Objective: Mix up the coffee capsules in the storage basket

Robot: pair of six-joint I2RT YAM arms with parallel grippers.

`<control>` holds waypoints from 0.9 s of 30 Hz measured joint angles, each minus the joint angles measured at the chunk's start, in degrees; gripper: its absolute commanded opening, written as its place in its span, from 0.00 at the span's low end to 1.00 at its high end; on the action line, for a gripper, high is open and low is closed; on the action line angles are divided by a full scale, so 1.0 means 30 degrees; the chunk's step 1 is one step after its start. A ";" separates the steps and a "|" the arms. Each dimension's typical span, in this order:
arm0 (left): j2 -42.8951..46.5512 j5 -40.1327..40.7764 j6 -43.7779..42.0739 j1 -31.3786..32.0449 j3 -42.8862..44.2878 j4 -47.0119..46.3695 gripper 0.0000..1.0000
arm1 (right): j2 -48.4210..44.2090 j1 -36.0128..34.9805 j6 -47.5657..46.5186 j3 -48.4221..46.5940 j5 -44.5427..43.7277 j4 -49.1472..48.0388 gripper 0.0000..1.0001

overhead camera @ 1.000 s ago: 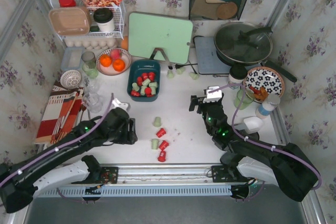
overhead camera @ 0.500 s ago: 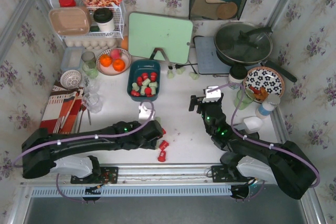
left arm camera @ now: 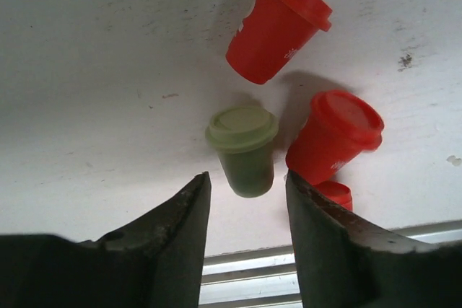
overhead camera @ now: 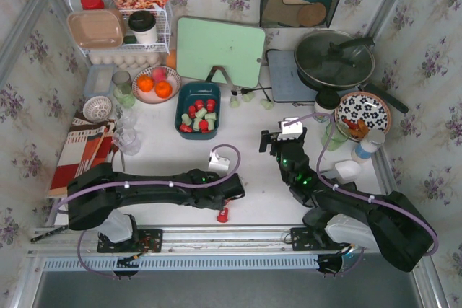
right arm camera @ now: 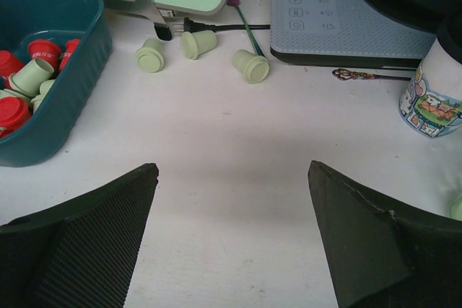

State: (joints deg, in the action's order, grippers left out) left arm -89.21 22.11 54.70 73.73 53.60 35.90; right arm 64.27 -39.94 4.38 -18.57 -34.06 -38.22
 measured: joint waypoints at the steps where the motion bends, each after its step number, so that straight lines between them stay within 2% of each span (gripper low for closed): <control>1: -0.0219 0.0000 0.0036 0.0000 0.0044 0.0015 0.44 | 0.0022 0.0000 0.0000 -0.0007 0.0000 0.0015 0.93; 12: -0.1151 0.0911 0.0583 0.0029 0.0117 0.0204 0.21 | 0.0109 0.0000 0.0015 -0.0022 0.0000 0.0277 0.93; 18: 0.0940 0.1923 -0.0634 -0.0743 0.0969 0.0838 0.21 | 0.0240 0.0000 0.0066 -0.0029 0.0000 0.0277 0.93; 22: 0.3497 0.2055 -0.3031 -0.2929 0.1654 0.0656 0.22 | 0.0313 0.0000 0.0073 -0.0029 0.0007 0.0277 0.93; 27: 0.4809 0.0357 -0.6477 -0.8058 0.2280 -0.0940 0.23 | 0.0364 0.0000 0.0284 -0.0066 0.0080 0.0277 0.93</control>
State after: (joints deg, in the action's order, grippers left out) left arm -74.78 23.18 35.27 49.56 60.45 33.08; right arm 65.36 -39.94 5.23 -18.76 -33.82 -37.39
